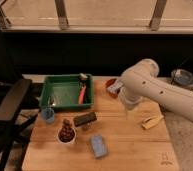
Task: Wipe table surface with eraser
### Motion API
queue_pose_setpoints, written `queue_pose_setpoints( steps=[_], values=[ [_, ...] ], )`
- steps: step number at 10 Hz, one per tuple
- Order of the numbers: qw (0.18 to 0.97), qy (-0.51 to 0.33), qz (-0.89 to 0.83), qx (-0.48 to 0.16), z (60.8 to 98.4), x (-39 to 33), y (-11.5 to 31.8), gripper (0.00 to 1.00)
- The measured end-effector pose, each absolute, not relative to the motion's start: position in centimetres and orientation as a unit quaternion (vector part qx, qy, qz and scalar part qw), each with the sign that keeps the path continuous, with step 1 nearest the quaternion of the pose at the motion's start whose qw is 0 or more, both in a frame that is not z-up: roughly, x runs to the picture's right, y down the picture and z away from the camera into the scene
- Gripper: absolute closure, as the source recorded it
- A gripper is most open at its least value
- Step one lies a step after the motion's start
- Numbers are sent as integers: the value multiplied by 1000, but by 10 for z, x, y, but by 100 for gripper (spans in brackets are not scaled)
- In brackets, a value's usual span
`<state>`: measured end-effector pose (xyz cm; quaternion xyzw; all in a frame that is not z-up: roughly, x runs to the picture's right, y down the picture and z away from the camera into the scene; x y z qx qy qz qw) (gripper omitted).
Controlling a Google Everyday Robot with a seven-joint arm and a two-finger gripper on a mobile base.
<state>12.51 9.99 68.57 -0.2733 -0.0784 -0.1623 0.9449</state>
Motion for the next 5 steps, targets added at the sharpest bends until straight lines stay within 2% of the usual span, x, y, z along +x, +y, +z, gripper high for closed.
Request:
queue_pose_setpoints(
  steps=[1, 5],
  values=[
    [942, -93, -175, -271, 685, 101, 101, 35],
    [942, -93, -175, -270, 685, 98, 101, 35]
  ],
)
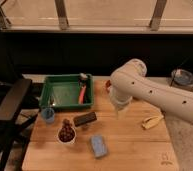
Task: Wipe table surface with eraser
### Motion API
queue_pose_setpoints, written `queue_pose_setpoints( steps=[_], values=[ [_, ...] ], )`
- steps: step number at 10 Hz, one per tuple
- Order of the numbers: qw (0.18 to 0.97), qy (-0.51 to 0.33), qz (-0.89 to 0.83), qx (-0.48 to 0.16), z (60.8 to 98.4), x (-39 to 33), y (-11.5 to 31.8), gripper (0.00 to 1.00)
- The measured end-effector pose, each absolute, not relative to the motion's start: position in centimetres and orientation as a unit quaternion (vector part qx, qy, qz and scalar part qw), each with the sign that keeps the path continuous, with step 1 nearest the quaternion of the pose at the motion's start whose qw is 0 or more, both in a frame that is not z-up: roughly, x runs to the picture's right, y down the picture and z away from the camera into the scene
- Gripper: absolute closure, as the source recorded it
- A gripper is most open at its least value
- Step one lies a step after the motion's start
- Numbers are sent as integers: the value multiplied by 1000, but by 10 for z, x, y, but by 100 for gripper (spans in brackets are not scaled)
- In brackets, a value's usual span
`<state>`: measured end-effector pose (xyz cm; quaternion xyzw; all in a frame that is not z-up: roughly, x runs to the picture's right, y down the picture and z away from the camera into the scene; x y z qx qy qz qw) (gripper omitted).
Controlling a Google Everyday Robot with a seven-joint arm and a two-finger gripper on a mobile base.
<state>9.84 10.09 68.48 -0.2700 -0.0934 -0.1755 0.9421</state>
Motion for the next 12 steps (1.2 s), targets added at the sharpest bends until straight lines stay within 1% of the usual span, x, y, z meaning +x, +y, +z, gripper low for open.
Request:
queue_pose_setpoints(
  steps=[2, 5, 8, 10, 12],
  values=[
    [942, -95, -175, -270, 685, 100, 101, 35],
    [936, -129, -183, -270, 703, 76, 102, 35],
    [931, -155, -198, -265, 727, 12, 106, 35],
    [928, -164, -207, -263, 744, -14, 112, 35],
    [924, -167, -212, -270, 767, -24, 125, 35]
  ],
)
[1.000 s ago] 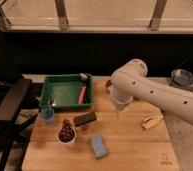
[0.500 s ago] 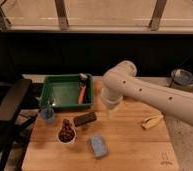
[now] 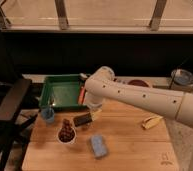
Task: Wipe table surface with eraser
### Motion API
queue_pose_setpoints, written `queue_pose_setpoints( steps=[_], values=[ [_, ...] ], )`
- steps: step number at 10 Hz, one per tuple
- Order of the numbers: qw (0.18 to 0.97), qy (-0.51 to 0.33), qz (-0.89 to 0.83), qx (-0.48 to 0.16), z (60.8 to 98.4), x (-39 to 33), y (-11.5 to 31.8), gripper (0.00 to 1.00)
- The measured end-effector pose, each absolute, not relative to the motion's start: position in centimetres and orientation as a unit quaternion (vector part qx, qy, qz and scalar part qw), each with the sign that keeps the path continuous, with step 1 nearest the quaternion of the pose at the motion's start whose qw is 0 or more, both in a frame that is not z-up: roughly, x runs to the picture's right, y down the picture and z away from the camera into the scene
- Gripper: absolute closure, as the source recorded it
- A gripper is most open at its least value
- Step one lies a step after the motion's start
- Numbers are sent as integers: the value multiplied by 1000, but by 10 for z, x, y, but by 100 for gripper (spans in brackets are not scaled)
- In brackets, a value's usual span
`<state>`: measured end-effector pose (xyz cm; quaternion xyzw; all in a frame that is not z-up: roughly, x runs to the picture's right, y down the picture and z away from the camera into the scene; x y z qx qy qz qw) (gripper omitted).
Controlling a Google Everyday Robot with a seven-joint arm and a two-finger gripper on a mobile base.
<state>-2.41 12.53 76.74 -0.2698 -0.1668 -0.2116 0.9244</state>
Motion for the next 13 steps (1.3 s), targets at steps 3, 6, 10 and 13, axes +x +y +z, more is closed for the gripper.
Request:
queue_pose_setpoints(
  steps=[3, 6, 10, 13],
  values=[
    [920, -164, -215, -285, 784, -27, 135, 35],
    [918, -161, -204, -301, 791, -17, 143, 53],
    [918, -160, -190, -308, 783, -2, 151, 91],
    [932, -139, -164, -291, 764, 36, 133, 100]
  ],
)
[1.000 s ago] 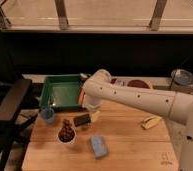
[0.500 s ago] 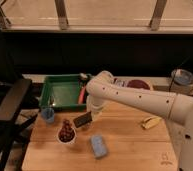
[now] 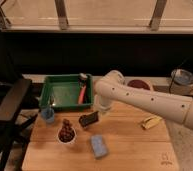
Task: Wipe table surface with eraser
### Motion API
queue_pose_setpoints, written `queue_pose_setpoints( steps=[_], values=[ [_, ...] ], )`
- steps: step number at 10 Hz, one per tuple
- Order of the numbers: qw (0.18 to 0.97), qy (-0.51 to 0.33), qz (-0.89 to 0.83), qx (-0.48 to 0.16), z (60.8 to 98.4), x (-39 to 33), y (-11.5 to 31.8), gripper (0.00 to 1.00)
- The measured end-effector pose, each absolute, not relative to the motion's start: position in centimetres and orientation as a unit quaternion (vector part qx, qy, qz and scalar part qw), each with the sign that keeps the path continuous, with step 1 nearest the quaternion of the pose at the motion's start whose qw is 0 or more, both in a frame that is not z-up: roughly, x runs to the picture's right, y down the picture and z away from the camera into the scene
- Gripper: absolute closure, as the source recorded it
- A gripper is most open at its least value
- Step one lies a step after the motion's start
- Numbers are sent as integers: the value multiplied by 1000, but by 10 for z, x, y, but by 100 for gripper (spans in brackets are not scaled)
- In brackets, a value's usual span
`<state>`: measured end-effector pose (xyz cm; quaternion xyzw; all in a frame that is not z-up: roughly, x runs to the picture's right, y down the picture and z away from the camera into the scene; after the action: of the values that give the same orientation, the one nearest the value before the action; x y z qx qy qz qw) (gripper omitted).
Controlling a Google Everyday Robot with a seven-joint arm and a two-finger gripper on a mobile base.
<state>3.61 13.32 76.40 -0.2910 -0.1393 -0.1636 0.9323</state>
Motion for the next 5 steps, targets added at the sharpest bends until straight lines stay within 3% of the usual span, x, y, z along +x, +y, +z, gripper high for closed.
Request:
queue_pose_setpoints(
  steps=[5],
  values=[
    [947, -69, -119, -292, 743, 130, 121, 100]
  ],
)
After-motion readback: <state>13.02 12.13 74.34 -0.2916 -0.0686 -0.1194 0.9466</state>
